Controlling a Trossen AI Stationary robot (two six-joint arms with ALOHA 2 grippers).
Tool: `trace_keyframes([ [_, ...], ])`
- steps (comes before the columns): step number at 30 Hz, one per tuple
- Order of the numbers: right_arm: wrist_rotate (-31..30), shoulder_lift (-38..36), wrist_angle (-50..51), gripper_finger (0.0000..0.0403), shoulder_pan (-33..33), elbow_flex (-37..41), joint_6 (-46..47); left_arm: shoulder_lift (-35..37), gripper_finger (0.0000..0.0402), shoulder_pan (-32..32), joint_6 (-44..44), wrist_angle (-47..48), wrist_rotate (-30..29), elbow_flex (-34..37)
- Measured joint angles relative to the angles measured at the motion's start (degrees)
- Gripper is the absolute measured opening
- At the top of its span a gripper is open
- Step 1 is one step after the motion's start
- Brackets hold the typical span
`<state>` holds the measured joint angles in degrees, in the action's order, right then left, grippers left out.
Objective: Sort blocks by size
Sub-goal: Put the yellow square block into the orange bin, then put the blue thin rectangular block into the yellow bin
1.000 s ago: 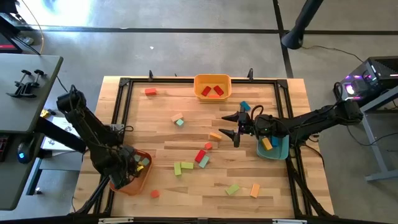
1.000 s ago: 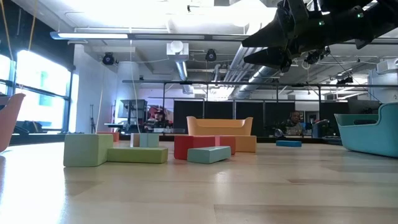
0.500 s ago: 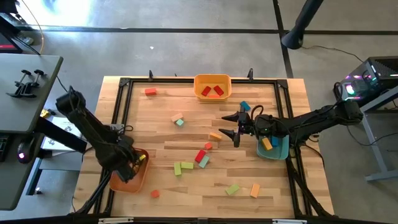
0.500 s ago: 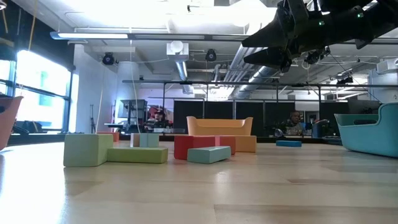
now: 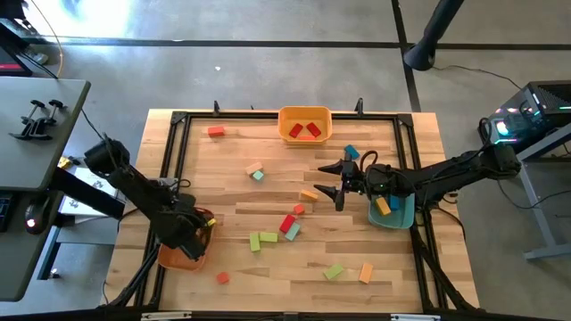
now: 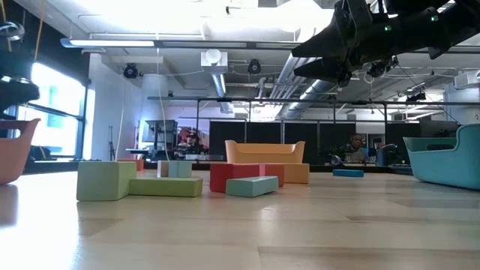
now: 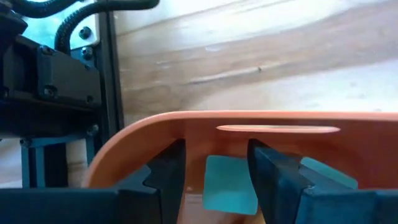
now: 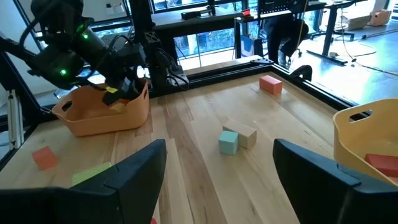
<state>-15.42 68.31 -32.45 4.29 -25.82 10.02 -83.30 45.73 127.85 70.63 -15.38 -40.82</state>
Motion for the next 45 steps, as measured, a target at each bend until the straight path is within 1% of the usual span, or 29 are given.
trace_keyframes([
  [6, 0.0, 0.0, 0.0, 0.0291, 0.0, 0.0, 0.0, -2.9, 0.0149, -4.3, 0.0, 0.3, -0.6, 0.0],
  [11, 0.0, 0.0, 0.0, 0.0291, 0.0, 0.0, 0.0, -3.0, 0.0145, -6.5, -0.4, 0.6, -2.4, -0.4],
  [13, 0.0, 0.0, 0.0, 0.0291, 0.0, 0.0, 0.0, -2.8, 0.0144, -6.9, -0.9, 2.7, -4.3, -1.5],
  [15, 0.0, 0.0, 0.0, 0.0291, 0.0, 0.0, 0.1, -2.6, 0.0143, -7.3, -1.4, 6.3, -4.6, -2.8],
  [20, 0.0, 0.0, 0.0, 0.0291, 0.0, 0.0, 0.2, -1.0, 0.0141, -7.6, -1.9, 13.7, -5.1, -4.4],
  [26, 0.0, 0.0, 0.0, 0.0291, 0.0, 0.0, 0.1, 2.6, 0.0140, -7.6, -1.1, 16.2, -5.5, -5.1],
  [31, 0.0, -0.5, 0.0, 0.0291, 0.0, 0.0, 0.0, 5.0, 0.0140, -7.6, -4.4, 19.6, -7.7, -10.7],
  [32, 0.0, -0.8, 0.1, 0.0291, 0.0, 0.0, 0.0, 5.4, 0.0140, -7.6, -6.3, 19.5, -9.0, -12.0],
  [34, 0.0, -1.3, 0.5, 0.0291, 0.0, 0.0, -0.1, 5.8, 0.0140, -7.6, -10.8, 18.9, -13.7, -14.3],
  [36, 0.1, -1.7, 0.6, 0.0291, 0.0, 0.0, -0.7, 5.8, 0.0140, -7.6, -15.2, 17.5, -20.7, -16.2],
  [38, 0.7, -2.0, 0.6, 0.0291, 0.0, 0.0, -1.1, 5.7, 0.0140, -7.6, -19.5, 14.3, -29.1, -16.8],
  [40, 1.0, -2.0, 0.7, 0.0291, 0.0, 0.0, -1.1, 5.7, 0.0140, -8.2, -25.2, 8.1, -37.4, -16.3],
  [41, 1.2, -2.0, 0.8, 0.0291, 0.0, 0.0, -1.1, 5.7, 0.0140, -8.7, -28.5, 4.8, -40.4, -15.9],
  [43, 1.8, -2.0, 1.0, 0.0291, 0.0, 0.0, -1.1, 5.6, 0.0140, -10.3, -33.9, -1.1, -43.5, -14.8],
  [45, 2.1, -2.0, 1.5, 0.0291, 0.0, 0.0, -1.0, 5.6, 0.0141, -12.8, -36.6, -5.4, -43.6, -13.6],
])
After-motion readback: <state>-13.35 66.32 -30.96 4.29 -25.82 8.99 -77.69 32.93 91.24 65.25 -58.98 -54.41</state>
